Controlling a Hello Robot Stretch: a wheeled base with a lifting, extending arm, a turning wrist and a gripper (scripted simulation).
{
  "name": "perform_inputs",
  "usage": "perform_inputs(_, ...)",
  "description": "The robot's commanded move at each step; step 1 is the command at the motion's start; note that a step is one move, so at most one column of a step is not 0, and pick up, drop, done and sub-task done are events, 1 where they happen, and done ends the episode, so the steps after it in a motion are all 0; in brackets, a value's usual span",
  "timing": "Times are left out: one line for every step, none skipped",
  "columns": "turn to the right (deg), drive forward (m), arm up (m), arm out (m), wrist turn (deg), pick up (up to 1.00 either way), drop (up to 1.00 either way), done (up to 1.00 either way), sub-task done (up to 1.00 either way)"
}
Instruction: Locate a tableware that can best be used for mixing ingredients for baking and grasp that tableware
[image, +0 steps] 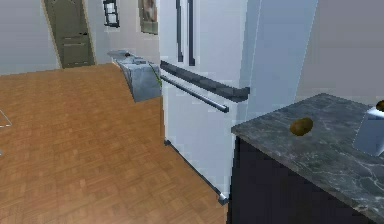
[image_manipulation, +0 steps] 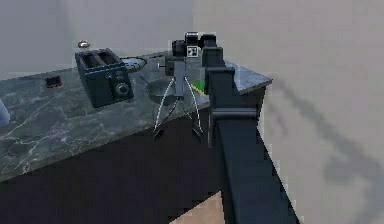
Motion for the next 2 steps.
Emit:
perform_inputs(0.0, 0.00, 0.00, 0.00, 45.0, 0.00, 0.00, 0.00, 0.00)
perform_inputs(0.0, 0.00, 0.00, 0.00, 45.0, 0.00, 0.00, 0.00, 0.00)
